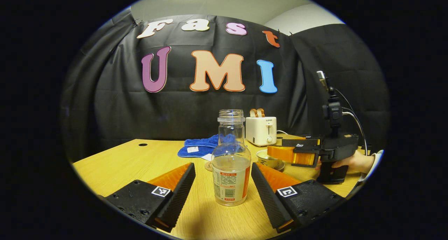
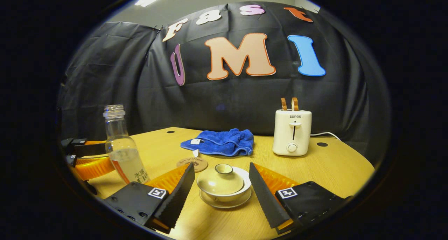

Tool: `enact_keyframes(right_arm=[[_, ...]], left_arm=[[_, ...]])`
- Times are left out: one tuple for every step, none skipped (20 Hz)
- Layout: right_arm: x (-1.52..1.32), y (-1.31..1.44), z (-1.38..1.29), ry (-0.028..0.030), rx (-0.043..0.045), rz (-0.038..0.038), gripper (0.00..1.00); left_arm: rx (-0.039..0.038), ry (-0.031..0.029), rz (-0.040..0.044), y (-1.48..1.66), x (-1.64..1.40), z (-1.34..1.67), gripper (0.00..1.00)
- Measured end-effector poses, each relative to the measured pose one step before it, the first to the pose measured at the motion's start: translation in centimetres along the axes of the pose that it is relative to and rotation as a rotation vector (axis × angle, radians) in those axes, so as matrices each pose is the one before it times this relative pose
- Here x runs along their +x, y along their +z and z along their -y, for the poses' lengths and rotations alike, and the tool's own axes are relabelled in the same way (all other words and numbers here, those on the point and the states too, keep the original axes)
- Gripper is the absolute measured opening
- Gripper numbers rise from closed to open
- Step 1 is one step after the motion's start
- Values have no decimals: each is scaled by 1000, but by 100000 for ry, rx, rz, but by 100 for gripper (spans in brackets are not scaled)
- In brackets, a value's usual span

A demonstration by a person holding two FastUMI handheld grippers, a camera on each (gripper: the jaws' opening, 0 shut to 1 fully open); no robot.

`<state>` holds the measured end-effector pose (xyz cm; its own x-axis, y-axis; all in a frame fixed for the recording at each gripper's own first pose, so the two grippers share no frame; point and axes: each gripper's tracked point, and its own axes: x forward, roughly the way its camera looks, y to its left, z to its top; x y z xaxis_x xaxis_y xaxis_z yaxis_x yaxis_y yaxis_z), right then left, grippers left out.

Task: Open the teacup lid with one hand, grasp the water bottle and pour water into the teacup with the other hand; after pouring, place the water bottle on the coaster and then close the teacup lid.

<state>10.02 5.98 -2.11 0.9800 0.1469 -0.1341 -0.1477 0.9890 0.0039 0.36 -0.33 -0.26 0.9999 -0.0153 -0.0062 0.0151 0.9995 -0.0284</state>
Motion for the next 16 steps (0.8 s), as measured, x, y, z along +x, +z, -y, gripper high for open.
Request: enact_keyframes(right_arm=[[576, -22, 55, -328, -111, -650, 98], [516, -108, 70, -261, -58, -556, 99], [425, 5, 93, -275, 217, -346, 100], [324, -2, 198, -889, 265, -478, 98], [376, 16, 81, -256, 163, -783, 98], [181, -321, 43, -196, -18, -976, 94], [133, 62, 55, -240, -209, -252, 90], [6, 82, -101, 691, -261, 143, 85], [105, -14, -2, 230, -127, -555, 80], [55, -122, 30, 104, 119, -144, 80], [37, 76, -16, 64, 34, -121, 81], [-24, -137, -494, 2090, 102, 136, 81], [51, 274, -96, 216, -378, 302, 69], [13, -81, 174, -73, -876, -43, 58], [-17, 32, -240, 1149, 93, 354, 51], [-91, -46, -75, 180, -291, -371, 50]], left_arm=[[5, -4, -31, 54, -15, -10, 94], [-16, 2, -5, 45, -28, 25, 94], [10, -13, -84, -115, 52, -33, 94], [-33, 16, 72, -1, -47, 27, 94], [-25, -20, 85, 73, -13, 27, 94], [-37, 6, -149, -81, 32, -43, 94], [18, -12, -13, 8, 0, 11, 94], [-40, 5, 70, 25, -33, -2, 94], [31, 2, -20, 29, 26, -22, 94], [-11, 15, -55, 4, 56, -4, 94], [8, -5, 59, -16, -17, 19, 94], [-19, 2, 15, -14, -3, 4, 94], [13, 22, -88, 18, 46, -28, 94], [-15, 4, 33, -59, -50, 39, 94], [20, -13, 29, 66, -28, 15, 94], [-66, 47, -21, -75, 22, -37, 94]])
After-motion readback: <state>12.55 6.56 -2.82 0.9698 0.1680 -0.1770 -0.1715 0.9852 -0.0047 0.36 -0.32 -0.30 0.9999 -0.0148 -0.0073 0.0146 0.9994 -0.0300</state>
